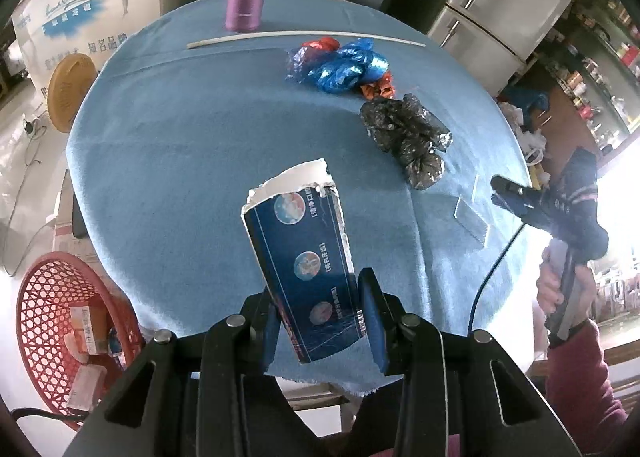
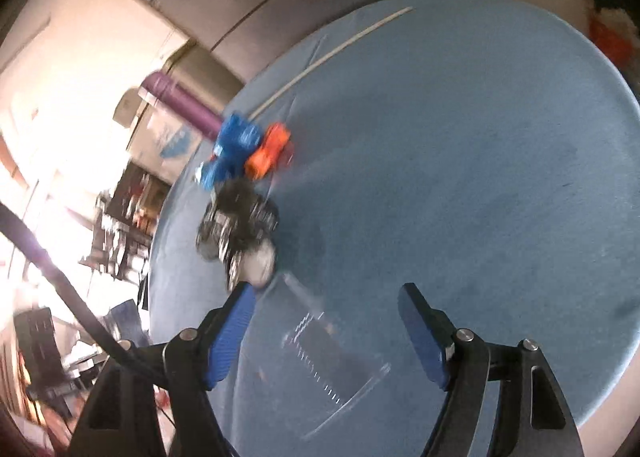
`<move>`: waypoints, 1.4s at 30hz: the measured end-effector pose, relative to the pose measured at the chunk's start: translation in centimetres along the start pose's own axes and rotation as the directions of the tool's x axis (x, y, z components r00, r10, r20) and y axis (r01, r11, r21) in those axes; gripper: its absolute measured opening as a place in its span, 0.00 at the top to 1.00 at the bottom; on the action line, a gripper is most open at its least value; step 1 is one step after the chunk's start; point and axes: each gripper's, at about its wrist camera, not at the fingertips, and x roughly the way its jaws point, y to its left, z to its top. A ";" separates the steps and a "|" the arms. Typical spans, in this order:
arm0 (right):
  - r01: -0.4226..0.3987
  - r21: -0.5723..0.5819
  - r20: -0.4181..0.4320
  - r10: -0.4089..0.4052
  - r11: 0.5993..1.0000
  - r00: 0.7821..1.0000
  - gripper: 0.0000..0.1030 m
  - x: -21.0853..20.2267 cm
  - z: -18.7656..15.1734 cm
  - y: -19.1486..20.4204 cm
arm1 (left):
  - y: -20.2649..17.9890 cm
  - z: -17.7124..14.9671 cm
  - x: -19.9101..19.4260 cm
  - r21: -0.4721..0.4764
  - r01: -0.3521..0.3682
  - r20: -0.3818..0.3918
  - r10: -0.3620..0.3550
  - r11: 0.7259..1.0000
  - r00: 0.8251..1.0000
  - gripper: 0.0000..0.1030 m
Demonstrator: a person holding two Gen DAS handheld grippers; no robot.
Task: Collect trash
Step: 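Hold the blue box in left tool while right tool releases the clear tray, then carry the blue box and clear tray to the red wastebasket and release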
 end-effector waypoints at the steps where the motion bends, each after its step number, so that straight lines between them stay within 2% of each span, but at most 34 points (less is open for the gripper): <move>1: 0.002 -0.028 -0.007 -0.002 1.000 1.000 0.25 -0.1 -0.5 0.6 | 0.1 0.0 0.2 -0.004 -0.003 -0.003 0.003 1.000 1.000 0.63; 4: 0.010 -0.112 -0.008 -0.011 0.994 1.000 0.25 -0.6 -2.3 2.7 | 0.2 0.0 0.7 -0.012 0.003 -0.015 -0.004 1.000 1.000 0.63; 10: 0.145 -0.272 0.040 -0.140 0.951 0.989 0.24 -1.3 -5.6 6.2 | 0.0 -0.2 0.7 -0.005 0.014 -0.013 -0.014 1.000 1.000 0.63; 13: 0.245 -0.295 0.067 -0.236 0.923 0.969 0.24 -0.7 -6.3 6.7 | 0.2 -0.3 0.5 -0.009 0.024 -0.009 -0.024 1.000 1.000 0.63; 15: 0.322 -0.279 0.113 -0.302 0.905 0.946 0.24 -0.4 -6.4 6.7 | 0.4 -0.4 0.2 -0.009 0.025 -0.003 -0.025 1.000 1.000 0.63; 16: 0.336 -0.266 0.130 -0.312 0.903 0.941 0.25 -0.3 -6.4 6.5 | 0.6 -0.5 0.0 -0.012 0.028 0.003 -0.028 1.000 1.000 0.63; 17: 0.334 -0.254 0.137 -0.308 0.908 0.941 0.39 -0.2 -6.4 6.4 | 0.7 -0.5 -0.2 -0.014 0.031 0.006 -0.031 0.999 1.000 0.63; 18: 0.328 -0.247 0.133 -0.304 0.912 0.943 0.44 -0.2 -6.4 6.3 | 0.9 -0.5 -0.5 -0.017 0.033 0.012 -0.033 0.999 0.999 0.63; 21: 0.340 -0.244 0.150 -0.311 0.908 0.939 0.45 -0.3 -6.6 6.6 | 1.4 -0.5 -1.1 -0.027 0.039 0.031 -0.038 0.999 0.999 0.63; 26: 0.290 -0.226 0.158 -0.258 0.930 0.953 0.46 -0.7 -6.6 7.9 | 2.4 -0.8 -2.2 -0.044 0.056 0.057 -0.054 0.997 0.997 0.63; 32: 0.165 -0.245 0.156 -0.129 0.955 0.979 0.46 -0.5 -6.5 11.8 | 4.5 -1.4 -4.2 -0.080 0.054 0.098 -0.046 0.995 0.994 0.63; 42: -0.012 -0.322 0.076 0.038 0.947 0.996 0.46 2.9 -7.0 19.4 | 9.9 -3.4 -8.3 -0.183 -0.002 0.186 0.036 0.983 0.982 0.63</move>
